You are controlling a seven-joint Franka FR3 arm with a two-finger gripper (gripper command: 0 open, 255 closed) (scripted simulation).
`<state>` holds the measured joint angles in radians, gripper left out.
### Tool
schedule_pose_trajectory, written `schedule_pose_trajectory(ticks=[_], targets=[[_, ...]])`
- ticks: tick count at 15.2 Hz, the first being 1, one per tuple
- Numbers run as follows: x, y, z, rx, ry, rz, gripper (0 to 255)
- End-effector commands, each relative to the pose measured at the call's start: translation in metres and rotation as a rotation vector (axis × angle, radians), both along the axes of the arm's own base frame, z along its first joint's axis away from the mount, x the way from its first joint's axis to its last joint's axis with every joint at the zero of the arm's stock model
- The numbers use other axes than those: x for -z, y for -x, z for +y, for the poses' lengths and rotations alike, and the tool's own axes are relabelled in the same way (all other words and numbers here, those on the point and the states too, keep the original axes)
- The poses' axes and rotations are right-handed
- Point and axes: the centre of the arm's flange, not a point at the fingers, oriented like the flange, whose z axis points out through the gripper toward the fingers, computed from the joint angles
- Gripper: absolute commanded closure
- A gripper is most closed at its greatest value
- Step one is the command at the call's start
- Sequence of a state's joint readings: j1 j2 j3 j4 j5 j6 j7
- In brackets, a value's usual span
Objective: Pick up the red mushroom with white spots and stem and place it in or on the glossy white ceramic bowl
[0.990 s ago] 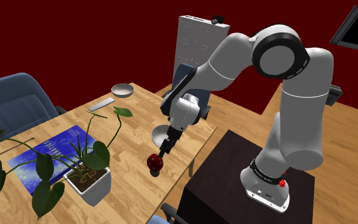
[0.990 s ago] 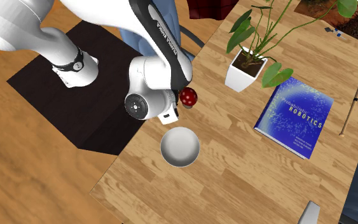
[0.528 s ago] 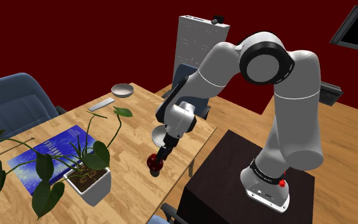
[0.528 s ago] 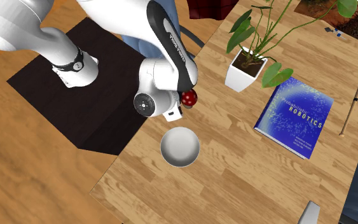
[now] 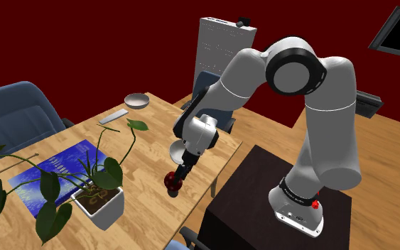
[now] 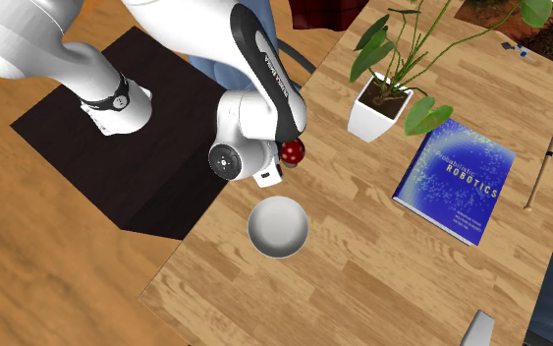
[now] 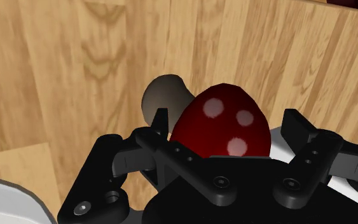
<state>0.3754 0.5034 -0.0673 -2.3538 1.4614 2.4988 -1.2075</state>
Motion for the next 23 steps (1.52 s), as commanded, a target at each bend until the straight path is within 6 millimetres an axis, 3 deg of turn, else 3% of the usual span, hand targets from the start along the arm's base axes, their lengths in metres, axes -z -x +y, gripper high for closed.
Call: schedule_pose_trajectory(ticks=[1,10,23], targets=[[0.000,0.000,0.000,0.000,0.000,0.000,255],[0.000,0.000,0.000,0.000,0.000,0.000,255],[-0.069,0.000,0.000,0.000,0.000,0.000,255]])
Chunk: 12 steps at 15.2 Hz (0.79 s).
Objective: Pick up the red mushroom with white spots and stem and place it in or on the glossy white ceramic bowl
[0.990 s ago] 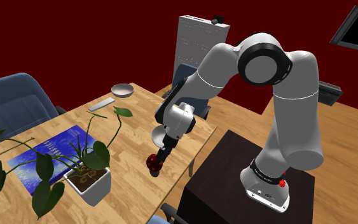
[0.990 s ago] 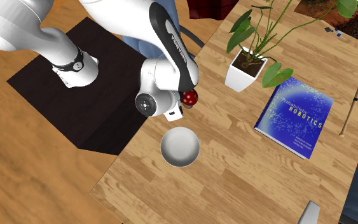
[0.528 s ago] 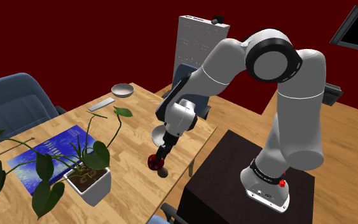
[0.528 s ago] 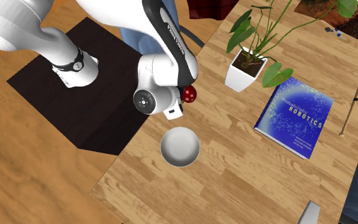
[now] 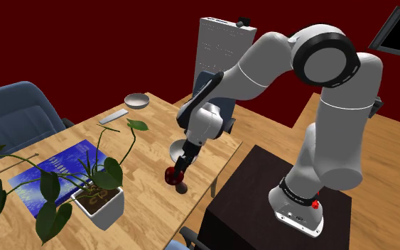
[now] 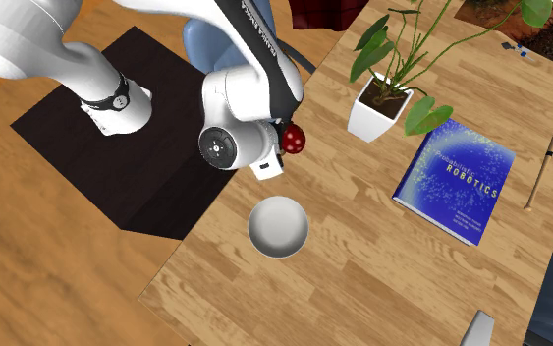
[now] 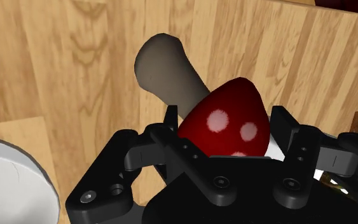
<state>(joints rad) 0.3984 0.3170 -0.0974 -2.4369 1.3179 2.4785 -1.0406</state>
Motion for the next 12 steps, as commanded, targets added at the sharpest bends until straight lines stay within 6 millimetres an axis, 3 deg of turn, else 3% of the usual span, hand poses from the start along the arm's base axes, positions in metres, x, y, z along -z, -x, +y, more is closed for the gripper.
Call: schedule_pose_trajectory(ticks=[1,12], targets=[[-0.010,0.000,-0.001,0.000,0.000,0.000,255],[-0.068,0.000,-0.001,0.000,0.000,0.000,255]])
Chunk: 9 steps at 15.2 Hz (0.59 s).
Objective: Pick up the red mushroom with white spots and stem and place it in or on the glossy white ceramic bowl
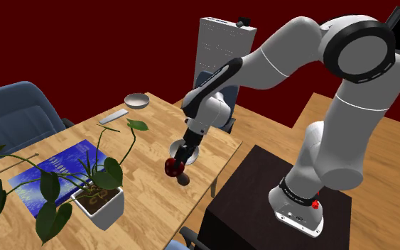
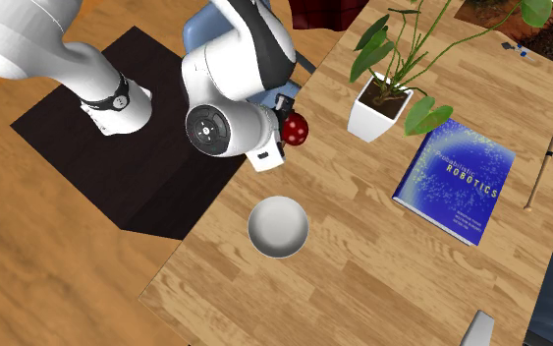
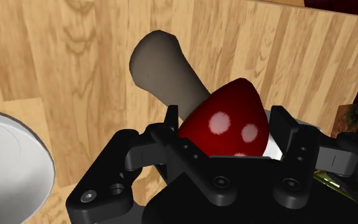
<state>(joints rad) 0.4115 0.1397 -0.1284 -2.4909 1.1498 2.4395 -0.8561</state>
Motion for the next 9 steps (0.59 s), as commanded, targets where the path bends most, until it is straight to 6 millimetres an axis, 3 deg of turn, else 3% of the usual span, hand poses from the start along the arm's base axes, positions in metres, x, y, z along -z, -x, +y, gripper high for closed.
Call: schedule_pose_trajectory(ticks=[1,2,9], targets=[[-0.011,0.001,0.000,0.000,0.000,0.000,255],[-0.016,0.001,0.000,0.000,0.000,0.000,255],[-0.031,-0.042,-0.080,0.000,0.000,0.000,255]])
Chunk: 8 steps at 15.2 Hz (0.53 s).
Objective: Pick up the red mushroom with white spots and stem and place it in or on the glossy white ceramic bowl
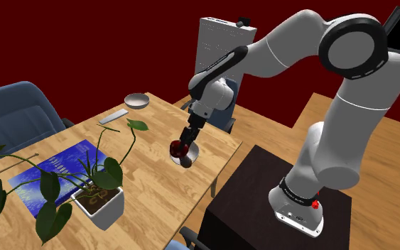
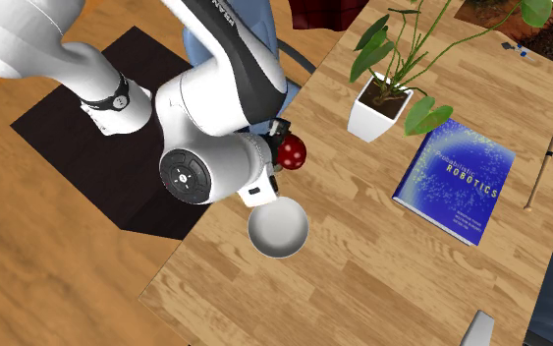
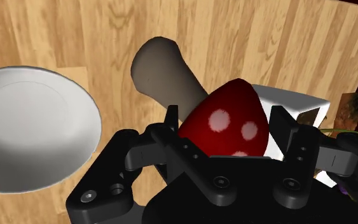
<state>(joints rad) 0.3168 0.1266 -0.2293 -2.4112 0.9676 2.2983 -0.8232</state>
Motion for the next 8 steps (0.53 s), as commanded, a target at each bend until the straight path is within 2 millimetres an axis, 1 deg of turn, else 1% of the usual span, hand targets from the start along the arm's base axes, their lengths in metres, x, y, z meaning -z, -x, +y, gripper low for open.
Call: schedule_pose_trajectory(ticks=[1,8], targets=[[-0.004,-0.010,-0.022,-0.001,0.000,0.001,255],[-0.020,-0.053,-0.102,-0.001,0.000,0.001,255]])
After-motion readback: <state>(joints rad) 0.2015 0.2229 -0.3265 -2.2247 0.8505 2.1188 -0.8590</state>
